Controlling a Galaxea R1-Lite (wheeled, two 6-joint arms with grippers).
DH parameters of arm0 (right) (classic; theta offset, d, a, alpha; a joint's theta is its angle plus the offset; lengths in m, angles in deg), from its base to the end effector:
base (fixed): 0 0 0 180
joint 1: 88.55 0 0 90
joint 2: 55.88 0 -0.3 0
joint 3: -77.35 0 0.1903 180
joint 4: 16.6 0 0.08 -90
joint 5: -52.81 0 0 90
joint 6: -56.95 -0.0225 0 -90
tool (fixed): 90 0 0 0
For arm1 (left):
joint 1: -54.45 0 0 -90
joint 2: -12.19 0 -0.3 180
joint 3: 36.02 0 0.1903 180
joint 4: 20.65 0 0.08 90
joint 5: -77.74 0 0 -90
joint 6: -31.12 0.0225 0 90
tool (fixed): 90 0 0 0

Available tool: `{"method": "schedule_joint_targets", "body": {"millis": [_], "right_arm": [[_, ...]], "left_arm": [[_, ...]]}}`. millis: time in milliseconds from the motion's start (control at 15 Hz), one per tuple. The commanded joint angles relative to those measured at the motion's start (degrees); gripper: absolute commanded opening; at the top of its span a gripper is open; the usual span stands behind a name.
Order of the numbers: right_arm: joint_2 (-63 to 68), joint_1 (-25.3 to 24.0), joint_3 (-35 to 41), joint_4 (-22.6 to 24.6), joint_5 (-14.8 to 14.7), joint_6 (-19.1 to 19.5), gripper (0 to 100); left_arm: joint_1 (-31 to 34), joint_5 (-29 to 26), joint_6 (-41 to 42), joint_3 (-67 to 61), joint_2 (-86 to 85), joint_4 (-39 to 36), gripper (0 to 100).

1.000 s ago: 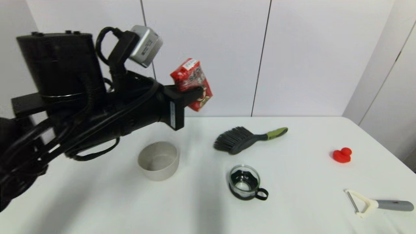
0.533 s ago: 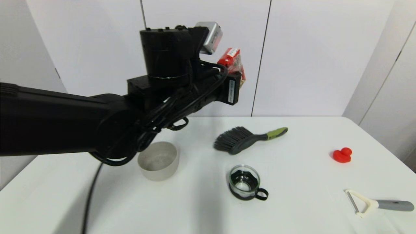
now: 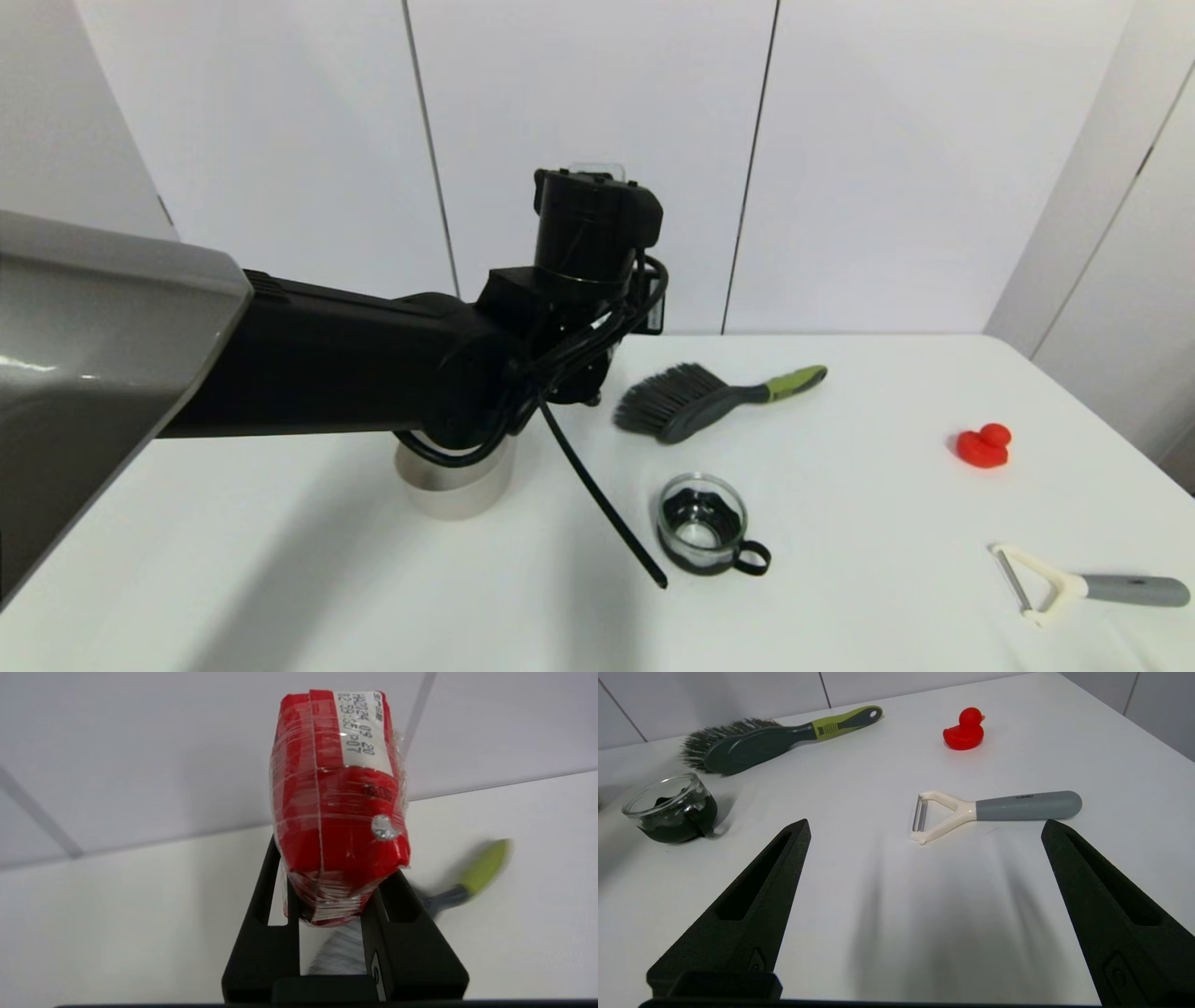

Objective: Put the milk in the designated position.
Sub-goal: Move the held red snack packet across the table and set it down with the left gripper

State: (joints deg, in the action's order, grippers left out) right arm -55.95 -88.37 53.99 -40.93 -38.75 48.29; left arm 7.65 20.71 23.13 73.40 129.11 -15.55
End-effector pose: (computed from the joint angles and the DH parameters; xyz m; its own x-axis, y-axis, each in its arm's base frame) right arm -0.0229 -0.0005 0.0737 0.9994 -0.0304 -0.0157 0.0324 0.9881 0.1501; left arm 0.2971 -0.2985 0.2211 0.9572 -0.2243 -0.1830 0.2248 0.9742 -0.0181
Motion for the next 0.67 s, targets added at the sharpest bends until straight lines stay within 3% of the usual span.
{"method": "schedule_joint_targets", "body": {"millis": [67,333,667], "right_arm": [[0.1,0.0,0.0,0.0,0.0,0.0,100],[0.1,0.0,0.0,0.0,0.0,0.0,100],[0.1,0.0,0.0,0.0,0.0,0.0,100]], "left_arm": [[0.0,3.8,-3.7,0.3,0.4,8.1,0],[0.2,5.2,-5.6,0.1,0.6,11.9,0],[0.2,5.7,-13.8,-0.6,3.8,11.4,0]]}}
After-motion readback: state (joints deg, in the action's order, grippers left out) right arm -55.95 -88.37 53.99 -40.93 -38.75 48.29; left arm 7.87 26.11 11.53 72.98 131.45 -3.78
